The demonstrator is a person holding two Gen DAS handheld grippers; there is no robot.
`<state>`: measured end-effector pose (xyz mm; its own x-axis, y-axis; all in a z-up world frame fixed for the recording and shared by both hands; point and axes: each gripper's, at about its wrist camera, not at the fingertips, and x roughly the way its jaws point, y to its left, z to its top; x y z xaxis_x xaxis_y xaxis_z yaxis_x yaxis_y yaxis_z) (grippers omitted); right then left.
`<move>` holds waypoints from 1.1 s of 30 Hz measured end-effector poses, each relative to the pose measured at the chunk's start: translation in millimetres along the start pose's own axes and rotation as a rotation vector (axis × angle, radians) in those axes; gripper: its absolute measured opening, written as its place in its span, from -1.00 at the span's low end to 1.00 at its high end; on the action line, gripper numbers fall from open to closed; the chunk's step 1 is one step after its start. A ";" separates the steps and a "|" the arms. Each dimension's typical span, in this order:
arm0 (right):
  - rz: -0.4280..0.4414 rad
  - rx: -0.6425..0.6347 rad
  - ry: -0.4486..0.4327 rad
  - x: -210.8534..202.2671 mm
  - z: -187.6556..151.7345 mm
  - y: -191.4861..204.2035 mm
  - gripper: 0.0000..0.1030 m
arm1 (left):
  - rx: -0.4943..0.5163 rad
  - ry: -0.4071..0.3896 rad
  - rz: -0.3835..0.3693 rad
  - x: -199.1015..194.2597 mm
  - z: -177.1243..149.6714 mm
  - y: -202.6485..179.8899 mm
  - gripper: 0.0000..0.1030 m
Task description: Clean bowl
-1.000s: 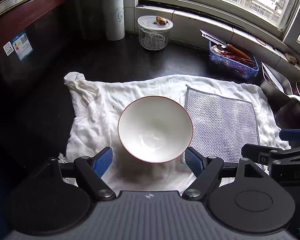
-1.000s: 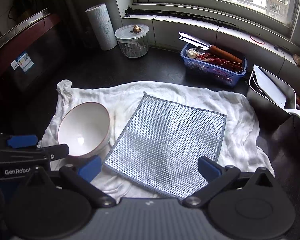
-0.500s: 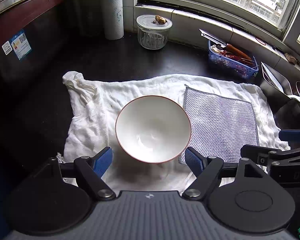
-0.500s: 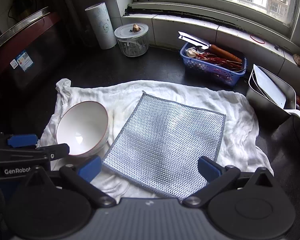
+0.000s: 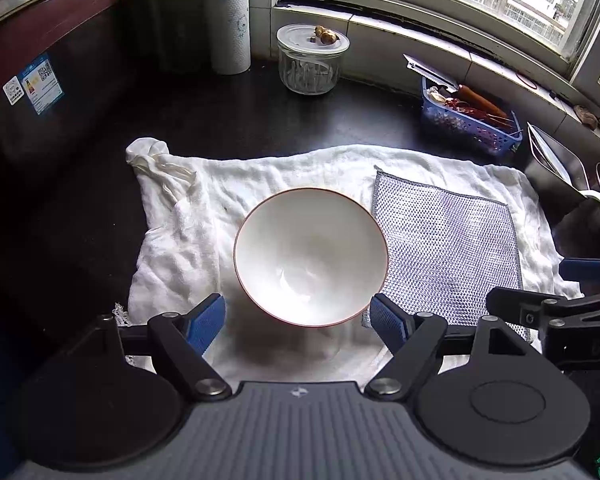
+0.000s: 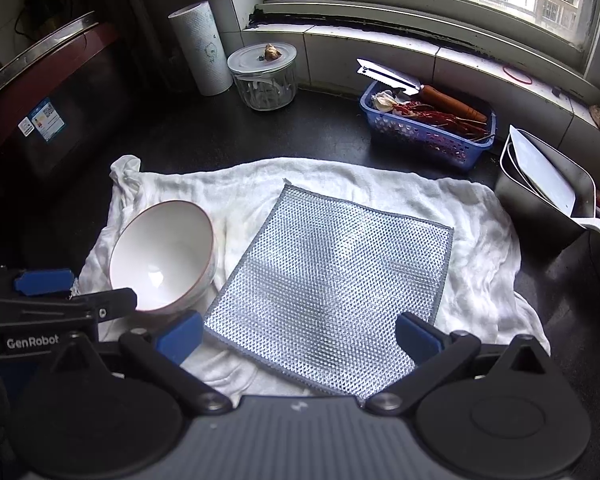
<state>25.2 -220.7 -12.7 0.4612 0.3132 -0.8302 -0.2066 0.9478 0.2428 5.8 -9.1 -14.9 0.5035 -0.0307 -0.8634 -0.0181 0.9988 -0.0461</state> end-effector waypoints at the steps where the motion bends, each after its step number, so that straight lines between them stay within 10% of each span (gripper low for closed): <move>1: 0.002 0.000 -0.001 0.5 0.1 -1.0 0.99 | 0.002 -0.011 -0.011 0.5 -0.7 1.8 0.54; 23: 0.047 0.193 -0.053 49.8 -21.5 -90.9 0.92 | 0.017 0.022 -0.141 35.4 9.2 18.2 0.54; 33: 0.087 0.280 -0.021 57.4 -39.4 -99.4 0.40 | 0.025 0.029 -0.138 39.3 14.5 21.3 0.54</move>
